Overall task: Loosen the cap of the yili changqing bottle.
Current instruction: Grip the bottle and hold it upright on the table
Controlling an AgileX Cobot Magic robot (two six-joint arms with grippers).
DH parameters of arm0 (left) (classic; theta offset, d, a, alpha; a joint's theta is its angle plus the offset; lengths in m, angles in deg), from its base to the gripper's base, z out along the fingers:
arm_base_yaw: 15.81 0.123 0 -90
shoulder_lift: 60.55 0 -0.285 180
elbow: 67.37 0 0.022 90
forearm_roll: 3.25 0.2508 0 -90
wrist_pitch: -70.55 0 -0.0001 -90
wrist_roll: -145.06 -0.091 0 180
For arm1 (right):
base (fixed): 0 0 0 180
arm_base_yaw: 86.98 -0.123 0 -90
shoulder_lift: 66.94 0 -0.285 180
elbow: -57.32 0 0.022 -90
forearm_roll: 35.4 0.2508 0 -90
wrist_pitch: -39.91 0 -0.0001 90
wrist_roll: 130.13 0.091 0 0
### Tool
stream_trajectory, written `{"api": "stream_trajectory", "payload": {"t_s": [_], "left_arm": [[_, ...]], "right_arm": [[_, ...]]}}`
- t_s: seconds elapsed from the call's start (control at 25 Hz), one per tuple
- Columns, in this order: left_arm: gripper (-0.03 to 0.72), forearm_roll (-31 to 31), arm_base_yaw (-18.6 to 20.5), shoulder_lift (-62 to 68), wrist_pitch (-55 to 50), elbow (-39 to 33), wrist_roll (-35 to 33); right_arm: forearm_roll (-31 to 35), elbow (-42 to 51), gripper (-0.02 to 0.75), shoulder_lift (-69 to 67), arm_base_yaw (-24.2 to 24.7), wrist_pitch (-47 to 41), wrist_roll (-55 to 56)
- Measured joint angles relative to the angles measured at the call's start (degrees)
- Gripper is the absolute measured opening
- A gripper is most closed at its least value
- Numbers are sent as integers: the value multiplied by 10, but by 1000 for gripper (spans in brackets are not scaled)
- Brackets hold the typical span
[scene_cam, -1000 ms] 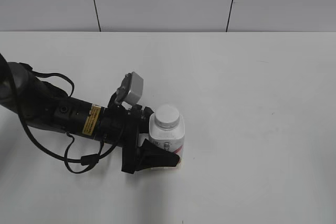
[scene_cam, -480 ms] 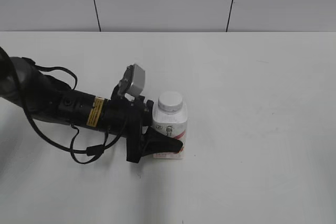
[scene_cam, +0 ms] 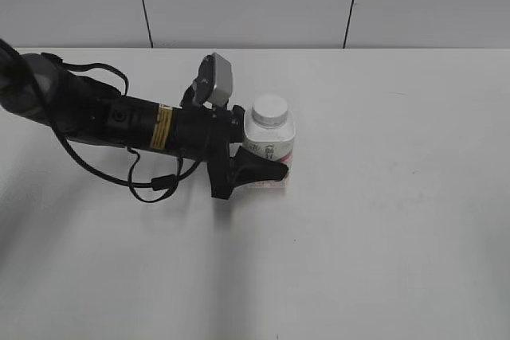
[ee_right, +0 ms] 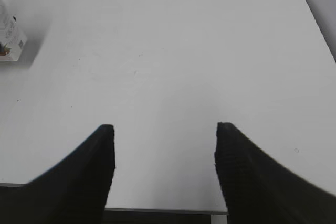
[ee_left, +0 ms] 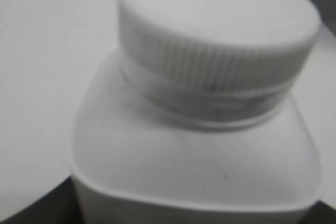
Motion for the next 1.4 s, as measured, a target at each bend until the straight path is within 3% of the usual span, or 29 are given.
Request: {"api": "stream_trajectory", "payload": {"t_s": [0.92,1.16,1.4], "left_arm": [[430,-39,0,60,-21,27,0],[430,7,5,42,-29,27,26],[429,6,6,40,-29,27,34]], "right_arm": [[0,0,481,0,0,0,0],[0,0,481,0,0,0,0],[0,0,481,0,0,0,0]]}}
